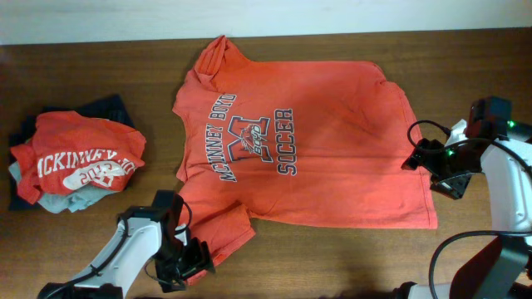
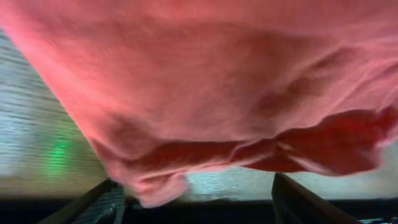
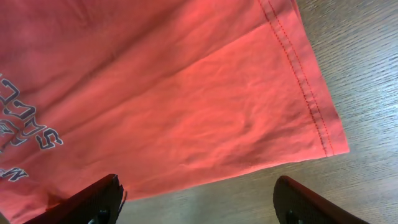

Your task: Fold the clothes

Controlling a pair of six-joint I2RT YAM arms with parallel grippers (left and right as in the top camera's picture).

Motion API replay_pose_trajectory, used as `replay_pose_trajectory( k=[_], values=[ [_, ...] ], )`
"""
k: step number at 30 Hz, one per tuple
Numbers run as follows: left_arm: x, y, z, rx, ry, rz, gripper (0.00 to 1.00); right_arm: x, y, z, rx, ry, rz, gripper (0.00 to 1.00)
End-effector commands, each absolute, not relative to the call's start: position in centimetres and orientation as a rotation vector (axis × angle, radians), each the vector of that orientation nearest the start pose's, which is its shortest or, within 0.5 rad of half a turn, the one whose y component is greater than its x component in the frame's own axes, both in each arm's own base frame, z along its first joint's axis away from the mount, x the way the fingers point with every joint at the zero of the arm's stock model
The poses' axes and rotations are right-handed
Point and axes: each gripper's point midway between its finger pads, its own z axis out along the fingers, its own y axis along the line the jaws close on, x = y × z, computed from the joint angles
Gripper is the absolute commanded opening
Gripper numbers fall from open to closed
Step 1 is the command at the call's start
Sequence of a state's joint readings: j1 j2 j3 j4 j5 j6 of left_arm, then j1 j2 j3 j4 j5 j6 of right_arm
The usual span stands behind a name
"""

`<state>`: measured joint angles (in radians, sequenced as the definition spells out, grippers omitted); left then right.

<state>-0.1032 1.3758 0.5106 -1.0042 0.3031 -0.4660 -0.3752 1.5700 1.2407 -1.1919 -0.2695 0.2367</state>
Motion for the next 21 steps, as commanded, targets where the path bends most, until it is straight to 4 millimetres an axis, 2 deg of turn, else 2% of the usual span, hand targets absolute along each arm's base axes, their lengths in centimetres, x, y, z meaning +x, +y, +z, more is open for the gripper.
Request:
replay_pose_trajectory(
  k=[1, 5, 8, 11, 16, 18, 19, 21],
  values=[
    [11.2, -4.9, -0.1, -0.672, 3.368, -0.243, 0.79, 27.9, -6.3, 11.5, 0.926, 2.907, 0.388, 0.83],
    [12.5, -6.3, 0.9, -0.677, 3.339, -0.384, 0.79, 27.9, -6.3, 11.5, 0.921, 2.908, 0.388, 0.83],
    [12.9, -5.8, 0.9, -0.673, 3.327, -0.329, 0.79, 27.9, -6.3, 11.5, 0.921, 2.908, 0.388, 0.83],
    [12.6, -5.7, 0.8, -0.687, 3.333, -0.325, 0.78, 27.9, -6.3, 11.5, 0.921, 2.908, 0.388, 0.83],
    [10.7, -5.6, 0.3, -0.714, 3.391, -0.307, 0.72, 27.9, -6.3, 11.5, 0.921, 2.908, 0.388, 0.82],
    [9.6, -5.5, -0.1, -0.727, 3.418, -0.295, 0.69, 27.9, -6.3, 11.5, 0.921, 2.908, 0.388, 0.83],
    [9.4, -5.5, -0.2, -0.728, 3.420, -0.294, 0.60, 27.9, -6.3, 11.5, 0.921, 2.908, 0.388, 0.82],
    [9.6, -5.5, -0.4, -0.724, 3.410, -0.298, 0.52, 27.9, -6.3, 11.5, 0.921, 2.908, 0.388, 0.83]
  ],
)
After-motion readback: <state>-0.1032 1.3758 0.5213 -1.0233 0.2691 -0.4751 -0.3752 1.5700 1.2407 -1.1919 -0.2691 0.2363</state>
